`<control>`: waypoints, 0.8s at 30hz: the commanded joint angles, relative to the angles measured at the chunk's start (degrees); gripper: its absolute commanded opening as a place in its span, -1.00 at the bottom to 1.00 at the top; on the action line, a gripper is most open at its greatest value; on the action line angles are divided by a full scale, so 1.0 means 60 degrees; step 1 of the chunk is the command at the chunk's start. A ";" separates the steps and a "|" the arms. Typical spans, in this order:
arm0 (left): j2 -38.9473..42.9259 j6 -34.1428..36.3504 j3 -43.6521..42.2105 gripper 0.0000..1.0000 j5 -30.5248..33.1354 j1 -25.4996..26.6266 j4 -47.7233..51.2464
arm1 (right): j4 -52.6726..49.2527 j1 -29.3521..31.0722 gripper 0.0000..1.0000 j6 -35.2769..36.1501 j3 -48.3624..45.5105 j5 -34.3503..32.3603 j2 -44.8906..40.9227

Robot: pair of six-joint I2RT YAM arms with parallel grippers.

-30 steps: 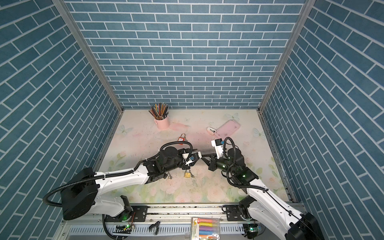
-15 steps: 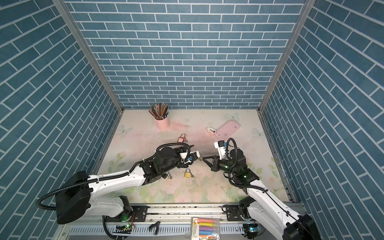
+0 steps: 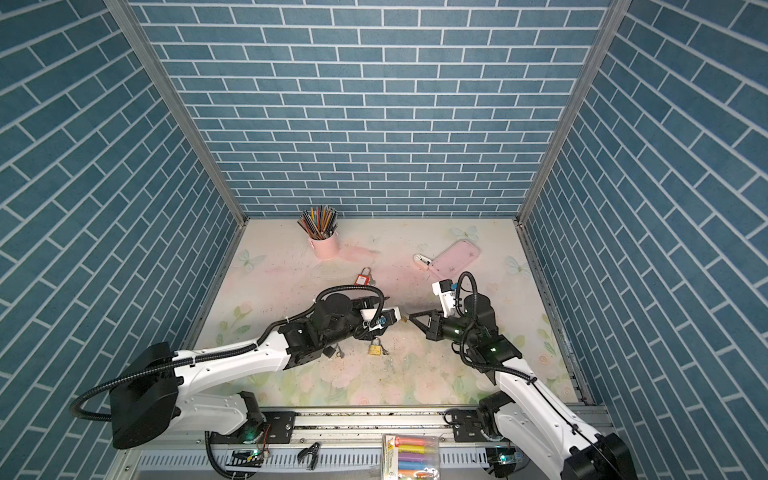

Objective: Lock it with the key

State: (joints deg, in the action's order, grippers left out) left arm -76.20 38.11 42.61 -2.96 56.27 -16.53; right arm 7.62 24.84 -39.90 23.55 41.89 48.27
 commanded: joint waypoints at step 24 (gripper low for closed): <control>-0.0480 0.0529 0.0643 -0.08 0.0059 0.0369 0.0411 | 0.0194 -0.0034 -1.00 0.0194 0.0469 0.1410 -0.0036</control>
State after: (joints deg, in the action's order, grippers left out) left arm -78.35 39.68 44.62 -2.22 58.33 -14.09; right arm 7.40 24.80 -39.13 24.91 48.62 48.36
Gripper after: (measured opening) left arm 0.467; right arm 0.043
